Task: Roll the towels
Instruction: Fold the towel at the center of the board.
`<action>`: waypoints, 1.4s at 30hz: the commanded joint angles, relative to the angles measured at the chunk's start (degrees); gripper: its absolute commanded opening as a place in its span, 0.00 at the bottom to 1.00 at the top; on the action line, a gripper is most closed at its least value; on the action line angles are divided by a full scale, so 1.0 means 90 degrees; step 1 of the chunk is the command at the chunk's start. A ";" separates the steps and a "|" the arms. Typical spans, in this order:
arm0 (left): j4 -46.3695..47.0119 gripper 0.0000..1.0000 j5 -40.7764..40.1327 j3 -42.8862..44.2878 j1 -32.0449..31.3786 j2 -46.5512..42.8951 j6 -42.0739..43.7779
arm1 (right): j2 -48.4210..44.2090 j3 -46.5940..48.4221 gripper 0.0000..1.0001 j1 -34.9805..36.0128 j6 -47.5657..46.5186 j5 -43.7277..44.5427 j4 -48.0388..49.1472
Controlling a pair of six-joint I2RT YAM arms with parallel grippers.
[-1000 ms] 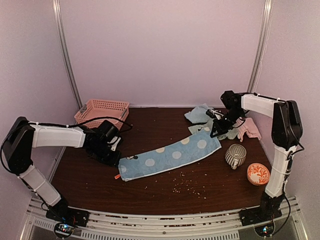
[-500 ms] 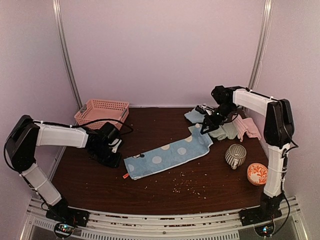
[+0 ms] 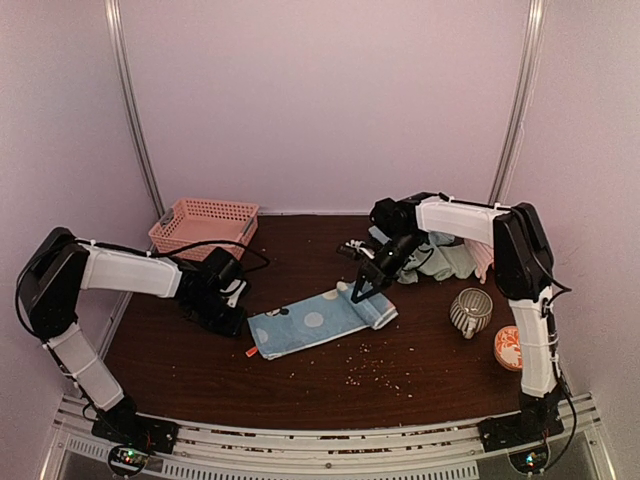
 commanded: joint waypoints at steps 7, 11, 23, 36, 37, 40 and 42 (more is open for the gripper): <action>0.0826 0.00 0.0366 -0.0431 -0.0031 0.0221 -0.0238 | 0.0460 0.0329 0.00 0.0676 0.1201 -0.0198 0.1112; 0.1016 0.00 0.0511 -0.0521 -0.0023 0.0224 -0.0282 | 0.0543 0.0458 0.00 0.0873 0.1767 -0.0224 0.1787; 0.1389 0.00 0.0841 -0.0652 -0.0024 0.0351 -0.0444 | 0.0765 0.0537 0.00 0.1235 0.2867 -0.0344 0.2763; 0.1476 0.00 0.0782 -0.0904 -0.0029 0.0201 -0.0566 | 0.1069 0.0800 0.00 0.1789 0.3429 -0.0051 0.3108; 0.1486 0.00 0.0782 -0.0915 -0.0024 0.0197 -0.0576 | 0.1103 0.0801 0.00 0.1808 0.3505 -0.0031 0.3162; 0.1504 0.00 0.0781 -0.0943 -0.0022 0.0176 -0.0598 | 0.1225 0.0834 0.00 0.1821 0.3704 -0.0005 0.3312; 0.1523 0.00 0.0781 -0.0969 -0.0025 0.0154 -0.0619 | 0.1261 0.0863 0.00 0.1819 0.3876 0.0013 0.3478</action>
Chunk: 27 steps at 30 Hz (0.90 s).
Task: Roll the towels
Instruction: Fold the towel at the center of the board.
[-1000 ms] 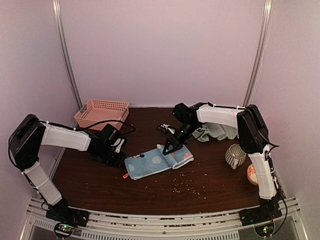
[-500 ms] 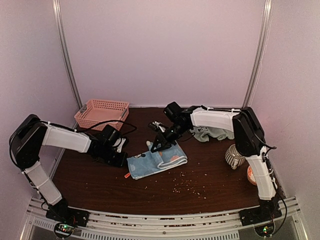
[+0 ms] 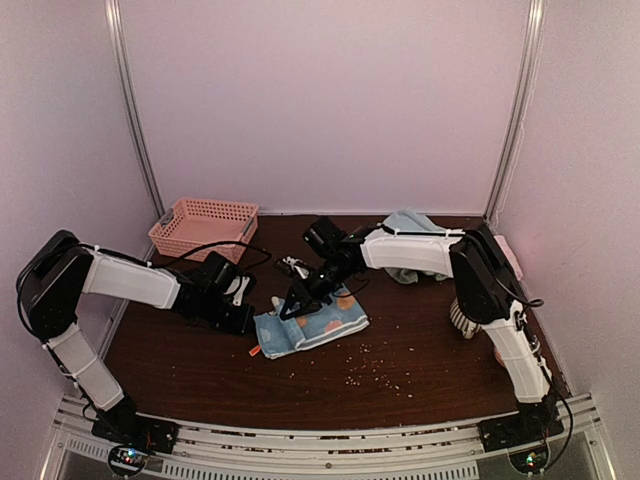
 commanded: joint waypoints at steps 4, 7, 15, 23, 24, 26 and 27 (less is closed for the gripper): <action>-0.0393 0.00 0.0047 -0.0340 -0.0030 0.0140 -0.0144 | 0.0371 0.0406 0.00 0.0026 0.0658 0.0089 0.0696; -0.0382 0.00 0.0065 -0.0346 -0.0031 0.0133 -0.0147 | 0.0482 0.0455 0.00 0.0047 0.0706 0.0035 0.0728; -0.0348 0.00 0.0077 -0.0333 -0.0026 0.0179 -0.0152 | 0.0640 0.0462 0.00 0.0150 0.0857 -0.0227 0.0868; -0.0320 0.00 0.0085 -0.0359 -0.0032 0.0144 -0.0170 | 0.0721 0.0438 0.00 0.0263 0.0884 -0.0249 0.0871; -0.0310 0.00 0.0091 -0.0374 -0.0030 0.0144 -0.0181 | 0.0739 0.0440 0.00 0.0279 0.0917 -0.0259 0.0899; -0.0294 0.00 0.0120 -0.0389 -0.0025 0.0160 -0.0177 | 0.0768 0.0466 0.00 0.0318 0.0927 -0.0263 0.0928; -0.0290 0.00 0.0123 -0.0398 -0.0025 0.0169 -0.0179 | 0.0787 0.0487 0.00 0.0332 0.0928 -0.0265 0.0933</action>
